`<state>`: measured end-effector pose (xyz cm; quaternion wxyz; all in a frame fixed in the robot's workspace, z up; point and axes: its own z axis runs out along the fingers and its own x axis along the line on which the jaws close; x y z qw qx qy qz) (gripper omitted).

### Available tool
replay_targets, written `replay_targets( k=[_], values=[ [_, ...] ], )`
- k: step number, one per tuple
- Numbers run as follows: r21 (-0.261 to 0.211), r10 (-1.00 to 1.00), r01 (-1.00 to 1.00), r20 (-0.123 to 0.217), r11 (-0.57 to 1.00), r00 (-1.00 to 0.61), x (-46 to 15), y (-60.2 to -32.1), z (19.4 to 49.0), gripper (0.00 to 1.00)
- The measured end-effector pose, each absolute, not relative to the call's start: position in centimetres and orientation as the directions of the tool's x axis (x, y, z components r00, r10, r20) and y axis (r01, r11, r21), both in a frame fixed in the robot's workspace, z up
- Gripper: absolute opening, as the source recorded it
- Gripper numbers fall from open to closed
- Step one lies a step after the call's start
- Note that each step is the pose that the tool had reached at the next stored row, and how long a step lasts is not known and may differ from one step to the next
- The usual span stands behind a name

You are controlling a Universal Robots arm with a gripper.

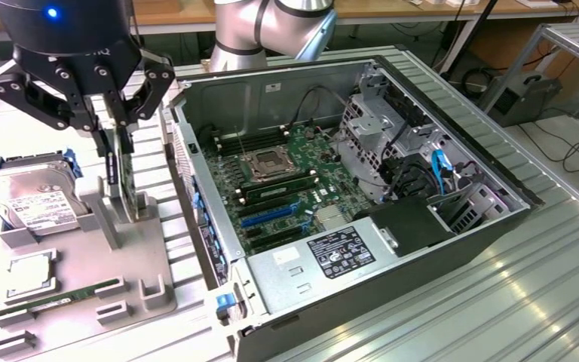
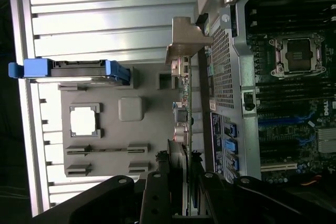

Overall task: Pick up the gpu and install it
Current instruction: 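Pick up the gpu and move the gpu toward the slot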

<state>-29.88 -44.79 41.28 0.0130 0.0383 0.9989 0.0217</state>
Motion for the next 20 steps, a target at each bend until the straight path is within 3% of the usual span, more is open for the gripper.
replay_targets(
  k=[20],
  values=[
    [0.045, 0.077, 0.076, -0.024, 0.996, -0.997, -28.7, -44.8, 41.3, 0.26]
  ],
)
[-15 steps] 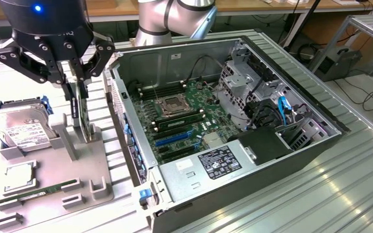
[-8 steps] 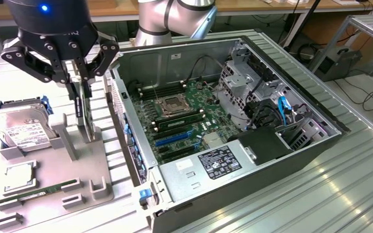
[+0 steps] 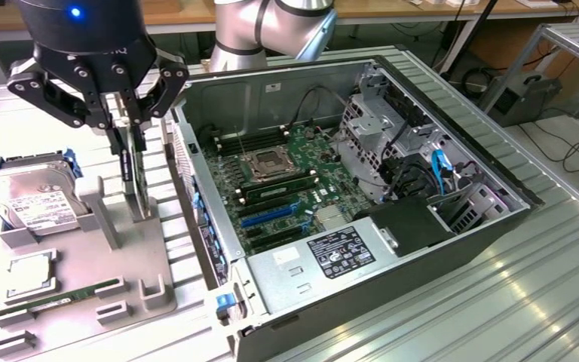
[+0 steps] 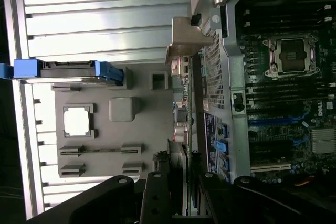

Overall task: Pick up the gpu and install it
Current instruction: 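Pick up the gpu and move the gpu toward the slot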

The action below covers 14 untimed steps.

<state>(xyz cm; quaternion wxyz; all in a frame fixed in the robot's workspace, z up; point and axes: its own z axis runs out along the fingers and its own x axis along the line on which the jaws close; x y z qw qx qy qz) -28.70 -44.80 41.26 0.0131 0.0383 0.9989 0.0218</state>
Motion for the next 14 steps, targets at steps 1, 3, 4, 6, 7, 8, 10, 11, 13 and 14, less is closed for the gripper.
replay_targets(
  k=[1, 3, 4, 6, 7, 8, 10, 11, 13, 14],
  values=[
    [0.044, 0.077, 0.076, -0.024, 0.996, -0.997, -28.65, -44.80, 41.27, 0.26],
    [0.045, 0.077, 0.076, -0.024, 0.996, -0.997, -28.56, -44.80, 41.26, 0.26],
    [0.044, 0.077, 0.076, -0.024, 0.996, -0.997, -28.50, -44.80, 41.27, 0.26],
    [0.044, 0.077, 0.076, -0.024, 0.996, -0.997, -28.41, -44.80, 41.27, 0.26],
    [0.045, 0.077, 0.076, -0.024, 0.996, -0.997, -28.36, -44.80, 41.27, 0.26],
    [0.044, 0.077, 0.076, -0.024, 0.996, -0.997, -28.32, -44.80, 41.27, 0.26],
    [0.045, 0.077, 0.076, -0.024, 0.996, -0.997, -28.23, -44.80, 41.26, 0.26],
    [0.044, 0.077, 0.076, -0.024, 0.996, -0.997, -28.13, -44.80, 41.27, 0.26],
    [0.044, 0.077, 0.076, -0.024, 0.996, -0.997, -28.00, -44.80, 41.27, 0.26],
    [0.045, 0.077, 0.076, -0.024, 0.996, -0.997, -27.95, -44.80, 41.27, 0.26]
  ],
)
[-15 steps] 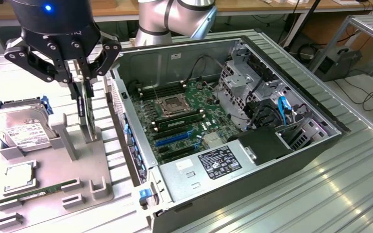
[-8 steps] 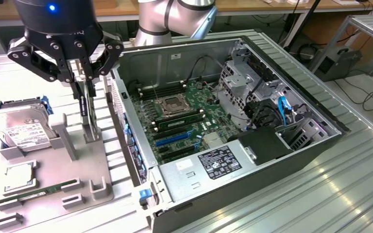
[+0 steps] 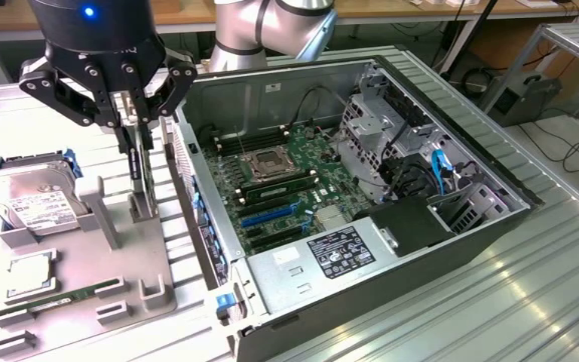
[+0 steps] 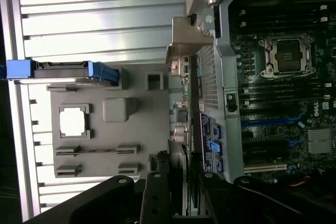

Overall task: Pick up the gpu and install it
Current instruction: 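Pick up the gpu and move the gpu toward the slot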

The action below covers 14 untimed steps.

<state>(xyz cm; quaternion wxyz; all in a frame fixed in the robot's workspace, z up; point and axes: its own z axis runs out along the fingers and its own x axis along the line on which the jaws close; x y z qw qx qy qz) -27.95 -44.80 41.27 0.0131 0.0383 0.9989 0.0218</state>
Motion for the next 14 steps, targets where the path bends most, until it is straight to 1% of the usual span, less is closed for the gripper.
replay_targets(
  k=[14],
  values=[
    [0.044, 0.077, 0.076, -0.024, 0.996, -0.997, -27.15, -44.80, 41.27, 0.26]
  ],
)
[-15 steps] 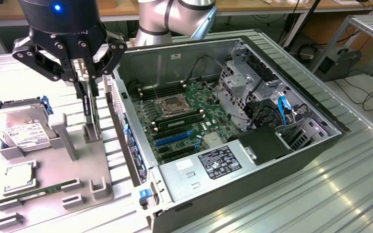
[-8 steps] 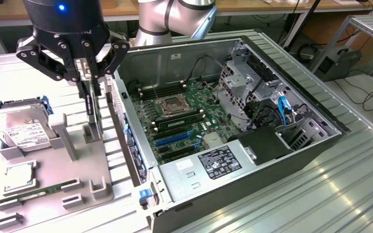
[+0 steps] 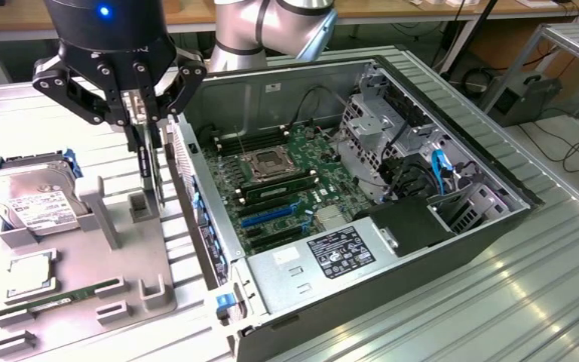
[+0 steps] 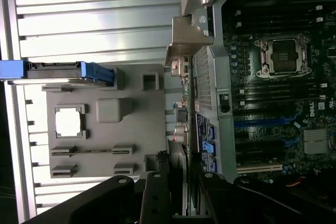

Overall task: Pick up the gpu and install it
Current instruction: 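Pick up the gpu and move the gpu toward the slot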

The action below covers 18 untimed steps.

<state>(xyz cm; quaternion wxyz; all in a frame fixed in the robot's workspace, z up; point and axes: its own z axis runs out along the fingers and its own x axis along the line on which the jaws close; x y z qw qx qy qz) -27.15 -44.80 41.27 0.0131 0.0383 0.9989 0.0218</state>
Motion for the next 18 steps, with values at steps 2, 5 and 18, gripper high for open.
replay_targets(
  k=[2, 5, 18],
  values=[
    [0.045, 0.077, 0.076, -0.024, 0.996, -0.997, -27.0, -44.8, 41.3, 0.26],
    [0.044, 0.077, 0.076, -0.024, 0.996, -0.997, -26.9, -44.8, 41.3, 0.26],
    [0.044, 0.077, 0.076, -0.024, 0.996, -0.997, -26.0, -44.8, 41.3, 0.26]
  ],
)
